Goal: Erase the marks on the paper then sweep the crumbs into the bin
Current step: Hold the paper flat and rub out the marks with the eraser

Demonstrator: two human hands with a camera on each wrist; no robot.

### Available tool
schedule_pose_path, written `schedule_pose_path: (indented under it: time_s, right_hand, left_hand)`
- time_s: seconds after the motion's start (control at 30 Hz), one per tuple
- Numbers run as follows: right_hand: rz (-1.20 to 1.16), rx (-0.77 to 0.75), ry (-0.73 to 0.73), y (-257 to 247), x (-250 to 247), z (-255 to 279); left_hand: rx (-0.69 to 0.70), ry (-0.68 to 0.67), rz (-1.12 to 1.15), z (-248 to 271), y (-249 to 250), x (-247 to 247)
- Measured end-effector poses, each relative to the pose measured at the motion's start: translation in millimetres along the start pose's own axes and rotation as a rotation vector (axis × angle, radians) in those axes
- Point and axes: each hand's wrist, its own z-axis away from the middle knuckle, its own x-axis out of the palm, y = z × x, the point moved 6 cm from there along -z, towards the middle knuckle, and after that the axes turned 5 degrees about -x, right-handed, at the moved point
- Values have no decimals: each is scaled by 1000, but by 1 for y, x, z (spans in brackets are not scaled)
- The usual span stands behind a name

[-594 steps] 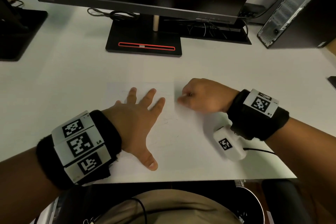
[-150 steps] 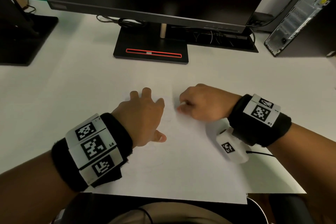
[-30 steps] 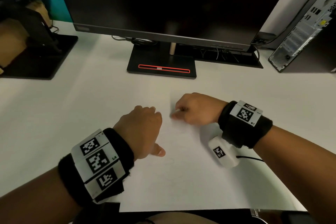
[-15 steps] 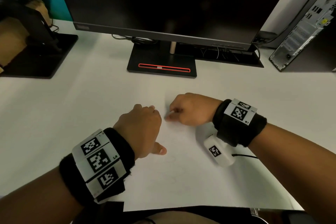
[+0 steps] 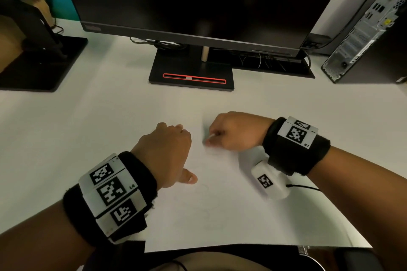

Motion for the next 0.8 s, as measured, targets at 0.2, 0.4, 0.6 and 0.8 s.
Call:
schedule_pose_path:
  time_s: [0.2,0.4,0.6,0.8]
  right_hand:
    - [-17,-50,-22,-4,13,9]
    - [-8,-33,-4,5,16,19]
    - [-24,-4,33,17,11,27]
    - [-35,-6,41,24,14,37]
  left_hand:
    - [27,-5,-12,-2,0,2]
    - [29,0,-40,-3,0,3]
    - [39,6,-38,-3,0,4]
    - [47,4,-38,-4,1,4]
